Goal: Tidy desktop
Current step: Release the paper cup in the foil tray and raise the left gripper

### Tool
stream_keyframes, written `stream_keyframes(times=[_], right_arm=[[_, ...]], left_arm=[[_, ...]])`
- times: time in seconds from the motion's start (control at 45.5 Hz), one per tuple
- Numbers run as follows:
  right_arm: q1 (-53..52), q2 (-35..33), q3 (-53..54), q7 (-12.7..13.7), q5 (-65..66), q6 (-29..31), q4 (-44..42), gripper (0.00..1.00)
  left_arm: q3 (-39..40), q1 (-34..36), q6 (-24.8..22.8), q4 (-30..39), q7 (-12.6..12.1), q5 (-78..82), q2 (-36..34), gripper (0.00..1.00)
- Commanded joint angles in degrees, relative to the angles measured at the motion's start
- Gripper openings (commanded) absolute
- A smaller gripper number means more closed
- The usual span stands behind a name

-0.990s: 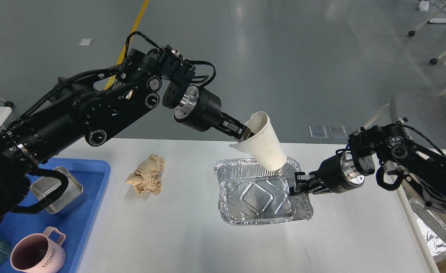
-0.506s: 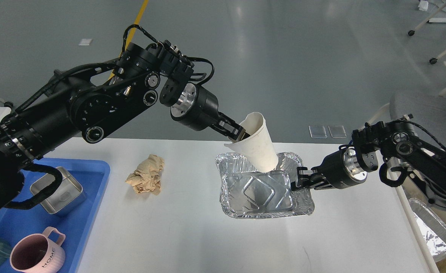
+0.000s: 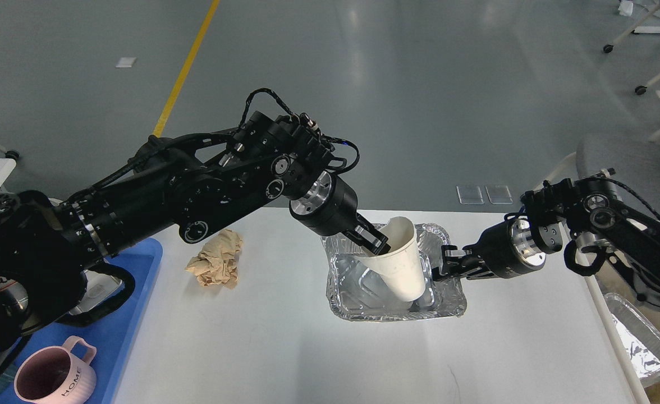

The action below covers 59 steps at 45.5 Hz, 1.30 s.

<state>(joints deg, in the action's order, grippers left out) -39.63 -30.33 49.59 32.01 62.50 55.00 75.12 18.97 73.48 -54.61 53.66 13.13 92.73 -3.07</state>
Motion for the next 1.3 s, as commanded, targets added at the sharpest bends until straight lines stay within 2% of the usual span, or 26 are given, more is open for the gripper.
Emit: stream_keyframes(times=[0.0, 0.088, 0.132, 0.264, 0.418, 0.484, 0.66, 1.276], right_arm=[[0.08, 0.01, 0.25, -0.02, -0.01, 0.00, 0.02, 0.00], [0.08, 0.01, 0.25, -0.02, -0.01, 0.00, 0.02, 0.00], [0.08, 0.01, 0.25, -0.02, -0.01, 0.00, 0.02, 0.00], [0.17, -0.08, 0.33, -0.02, -0.01, 0.00, 0.02, 0.00], [0.17, 0.01, 0.33, -0.02, -0.01, 0.00, 0.02, 0.00], [0.17, 0.01, 0.33, -0.02, -0.01, 0.00, -0.06, 0.00], [0.17, -0.08, 0.42, -0.02, 0.08, 0.00, -0.06, 0.00], [0.26, -0.61, 0.86, -0.02, 0.08, 0.00, -0.15, 0.00]], left_arm=[[0.02, 0.00, 0.73, -1.01, -0.12, -0.09, 0.61, 0.00], [-0.16, 0.00, 2.66, -1.10, -0.21, -0.44, 1.49, 0.01], [-0.16, -0.09, 3.19, -1.10, -0.48, -0.79, 1.57, 0.06], [0.02, -0.18, 5.82, -1.28, -1.79, -1.23, 2.63, 0.42], [-0.07, -0.53, 12.15, -1.45, -1.97, -6.06, 2.63, 0.82], [-0.07, -0.53, 13.56, -1.54, -1.97, -7.56, 2.54, 0.91], [0.37, -0.53, 13.48, -1.54, -1.71, -9.14, 1.58, 0.96], [-1.83, -0.53, 11.54, -1.45, -1.88, -11.52, -0.27, 0.97]])
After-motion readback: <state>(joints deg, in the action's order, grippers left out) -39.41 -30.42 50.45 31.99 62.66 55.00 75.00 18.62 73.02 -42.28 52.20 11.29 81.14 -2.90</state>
